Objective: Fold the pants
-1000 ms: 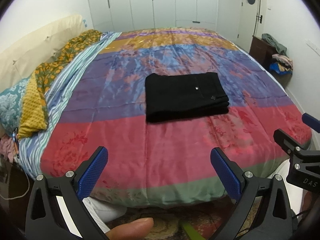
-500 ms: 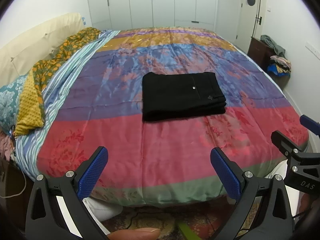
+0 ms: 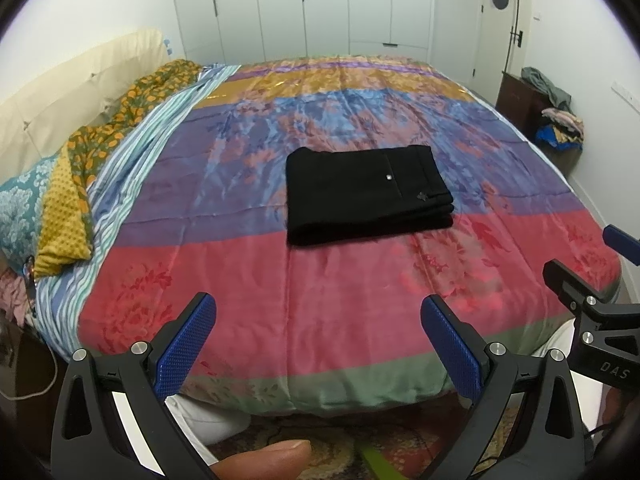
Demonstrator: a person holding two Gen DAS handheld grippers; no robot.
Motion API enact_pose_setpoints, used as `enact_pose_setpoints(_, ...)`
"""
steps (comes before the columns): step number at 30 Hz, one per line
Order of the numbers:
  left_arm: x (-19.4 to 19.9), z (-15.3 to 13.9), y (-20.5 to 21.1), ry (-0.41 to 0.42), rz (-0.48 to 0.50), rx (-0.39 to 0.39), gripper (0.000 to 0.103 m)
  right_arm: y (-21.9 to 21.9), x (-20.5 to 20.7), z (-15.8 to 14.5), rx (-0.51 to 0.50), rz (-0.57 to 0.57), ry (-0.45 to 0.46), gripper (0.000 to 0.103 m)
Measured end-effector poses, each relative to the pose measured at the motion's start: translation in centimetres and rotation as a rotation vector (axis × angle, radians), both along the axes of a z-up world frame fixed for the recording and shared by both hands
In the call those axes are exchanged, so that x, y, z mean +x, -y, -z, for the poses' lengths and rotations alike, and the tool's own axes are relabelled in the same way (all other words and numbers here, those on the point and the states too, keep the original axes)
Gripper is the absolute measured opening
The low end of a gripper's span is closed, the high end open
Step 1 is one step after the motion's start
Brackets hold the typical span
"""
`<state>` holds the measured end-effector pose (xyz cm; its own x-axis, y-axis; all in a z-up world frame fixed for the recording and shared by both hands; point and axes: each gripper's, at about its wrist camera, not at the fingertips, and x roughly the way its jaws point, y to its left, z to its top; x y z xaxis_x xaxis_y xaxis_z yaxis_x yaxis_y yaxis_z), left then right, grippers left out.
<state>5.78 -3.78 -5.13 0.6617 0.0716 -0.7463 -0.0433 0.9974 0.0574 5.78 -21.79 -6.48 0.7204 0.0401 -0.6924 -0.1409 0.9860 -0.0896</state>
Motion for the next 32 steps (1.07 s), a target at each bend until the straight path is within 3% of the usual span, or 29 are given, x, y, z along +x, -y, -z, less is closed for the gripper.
enact_pose_setpoints(32, 0.03, 0.18, -0.50, -0.009, -0.009, -0.043, 0.102, -0.02, 0.03, 0.16, 0.001, 0.000, -0.013, 0.103)
